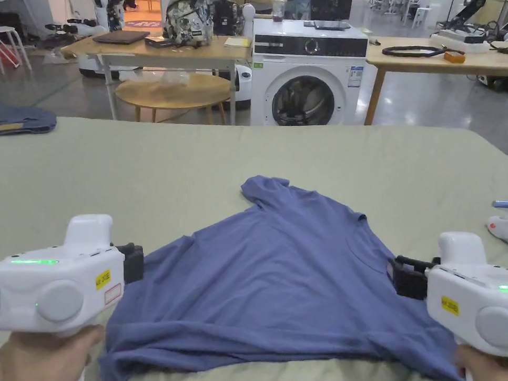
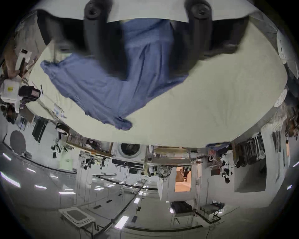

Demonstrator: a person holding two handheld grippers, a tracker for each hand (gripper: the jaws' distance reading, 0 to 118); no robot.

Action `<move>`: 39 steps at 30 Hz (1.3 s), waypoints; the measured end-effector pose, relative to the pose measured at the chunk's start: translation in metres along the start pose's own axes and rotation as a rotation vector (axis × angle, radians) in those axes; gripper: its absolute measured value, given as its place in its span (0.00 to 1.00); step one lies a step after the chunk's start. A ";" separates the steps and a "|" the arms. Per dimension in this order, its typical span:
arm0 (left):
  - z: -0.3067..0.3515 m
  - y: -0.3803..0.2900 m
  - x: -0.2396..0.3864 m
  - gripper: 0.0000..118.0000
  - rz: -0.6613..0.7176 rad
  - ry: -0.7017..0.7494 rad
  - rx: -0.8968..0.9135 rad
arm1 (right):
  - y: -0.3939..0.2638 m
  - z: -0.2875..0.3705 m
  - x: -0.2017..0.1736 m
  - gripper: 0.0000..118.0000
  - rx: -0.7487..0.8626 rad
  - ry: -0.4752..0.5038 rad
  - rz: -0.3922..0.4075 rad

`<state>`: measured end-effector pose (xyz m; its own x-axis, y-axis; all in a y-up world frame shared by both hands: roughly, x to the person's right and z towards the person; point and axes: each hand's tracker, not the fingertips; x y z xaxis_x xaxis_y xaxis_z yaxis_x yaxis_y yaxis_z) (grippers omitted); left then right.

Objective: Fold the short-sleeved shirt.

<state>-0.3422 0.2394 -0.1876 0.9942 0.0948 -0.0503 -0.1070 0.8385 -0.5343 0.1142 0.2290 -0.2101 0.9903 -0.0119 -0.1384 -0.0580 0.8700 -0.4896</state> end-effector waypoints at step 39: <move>-0.182 -0.020 -0.105 0.00 0.289 0.021 -0.345 | 0.005 -0.120 -0.062 0.99 -0.194 0.167 -0.003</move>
<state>-0.4432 0.1153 -0.3250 0.9244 0.2845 -0.2539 -0.3744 0.5507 -0.7460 0.0377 0.1743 -0.3075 0.9570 -0.1092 -0.2688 -0.0942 0.7593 -0.6438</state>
